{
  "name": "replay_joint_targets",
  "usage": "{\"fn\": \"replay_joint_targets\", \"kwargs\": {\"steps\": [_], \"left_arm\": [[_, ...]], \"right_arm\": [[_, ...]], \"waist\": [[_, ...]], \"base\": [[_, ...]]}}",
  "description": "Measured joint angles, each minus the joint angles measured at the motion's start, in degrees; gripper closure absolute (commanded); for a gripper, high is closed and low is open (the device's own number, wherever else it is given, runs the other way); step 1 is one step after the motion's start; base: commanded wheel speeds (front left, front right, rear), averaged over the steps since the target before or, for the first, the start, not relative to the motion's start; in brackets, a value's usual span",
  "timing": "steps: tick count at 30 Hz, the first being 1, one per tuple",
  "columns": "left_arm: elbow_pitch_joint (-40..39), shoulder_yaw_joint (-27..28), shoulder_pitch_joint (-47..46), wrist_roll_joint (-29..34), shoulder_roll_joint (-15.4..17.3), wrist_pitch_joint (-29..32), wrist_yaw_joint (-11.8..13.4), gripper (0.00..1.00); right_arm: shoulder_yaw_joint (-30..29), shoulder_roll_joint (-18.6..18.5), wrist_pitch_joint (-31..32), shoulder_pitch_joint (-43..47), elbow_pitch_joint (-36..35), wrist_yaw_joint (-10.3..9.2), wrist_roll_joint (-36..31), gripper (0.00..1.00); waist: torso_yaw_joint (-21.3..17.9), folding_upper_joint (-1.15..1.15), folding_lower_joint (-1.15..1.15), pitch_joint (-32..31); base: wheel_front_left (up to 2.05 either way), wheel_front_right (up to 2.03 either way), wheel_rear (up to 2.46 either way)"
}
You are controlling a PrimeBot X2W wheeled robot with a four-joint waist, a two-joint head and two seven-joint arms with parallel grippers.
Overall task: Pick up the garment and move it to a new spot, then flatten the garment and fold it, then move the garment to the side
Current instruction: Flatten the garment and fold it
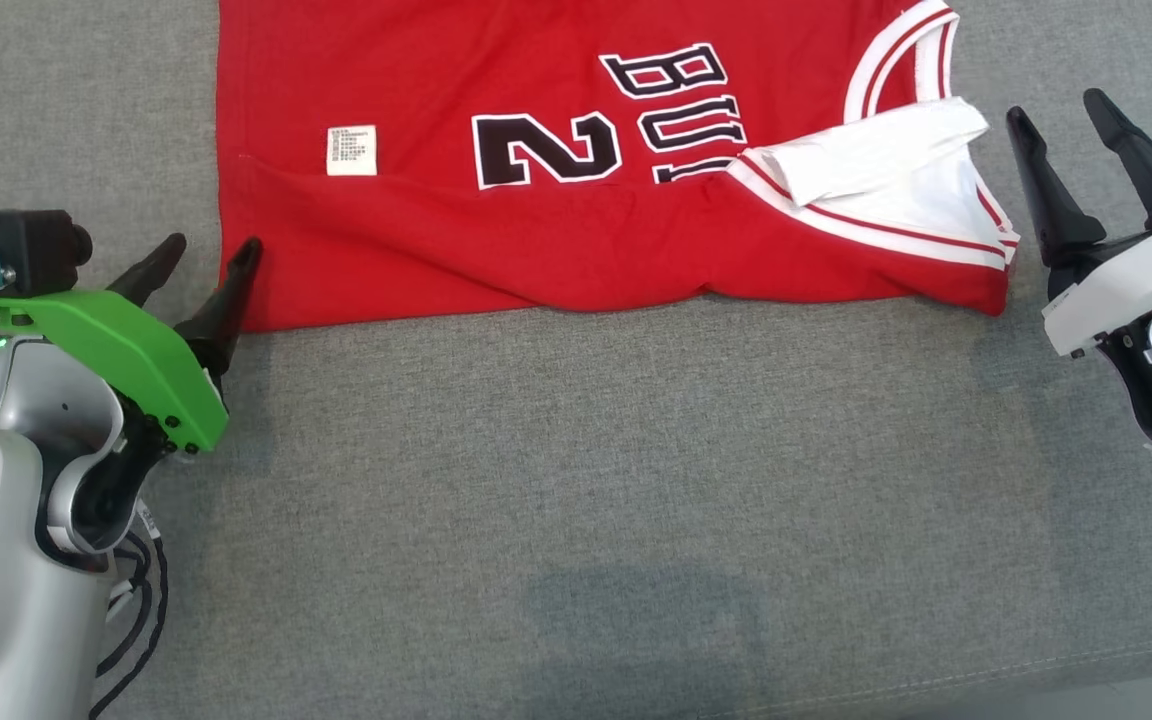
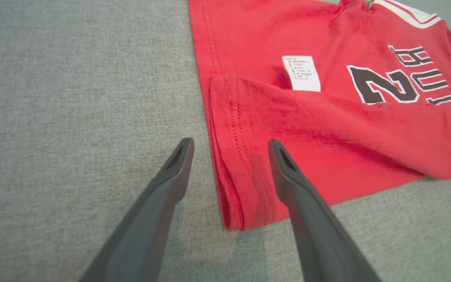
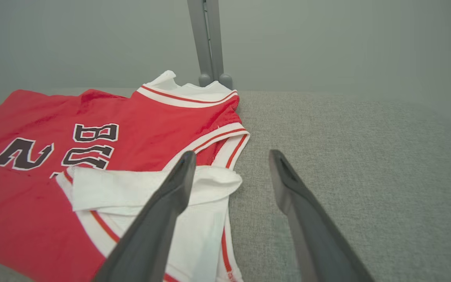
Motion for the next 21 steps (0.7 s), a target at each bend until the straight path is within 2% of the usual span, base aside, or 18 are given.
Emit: {"fn": "replay_joint_targets", "kwargs": {"steps": [5,8,13,21], "left_arm": [[-0.1,1.7,-0.1,0.4,-0.4,-2.2,2.0,0.00],[-0.1,2.4,0.6,0.2,-0.6,-2.9,2.8,0.00],[0.8,3.1,5.6,-1.3,-2.9,-4.0,4.0,0.00],[0.0,3.4,7.7,-5.2,-5.6,-4.4,4.0,0.00]], "right_arm": [[-0.5,-0.1,-2.7,1.0,-0.3,-0.56,-0.6,0.00],[-1.4,0.0,-5.0,2.1,-1.5,-1.59,-0.6,0.00],[-2.1,0.3,-6.5,7.1,-2.2,-2.07,-0.5,0.00],[-0.5,1.9,-6.4,13.7,-1.6,-2.02,0.8,0.00]], "waist": [[-0.1,0.00,0.00,-0.1],[-0.2,0.00,0.00,-0.3],[-0.2,0.00,0.00,-1.1],[-0.3,0.00,-0.01,-2.6]], "base": [[0.00,0.00,0.00],[0.00,0.00,0.00],[0.00,0.00,0.00],[0.00,0.00,0.00]]}}
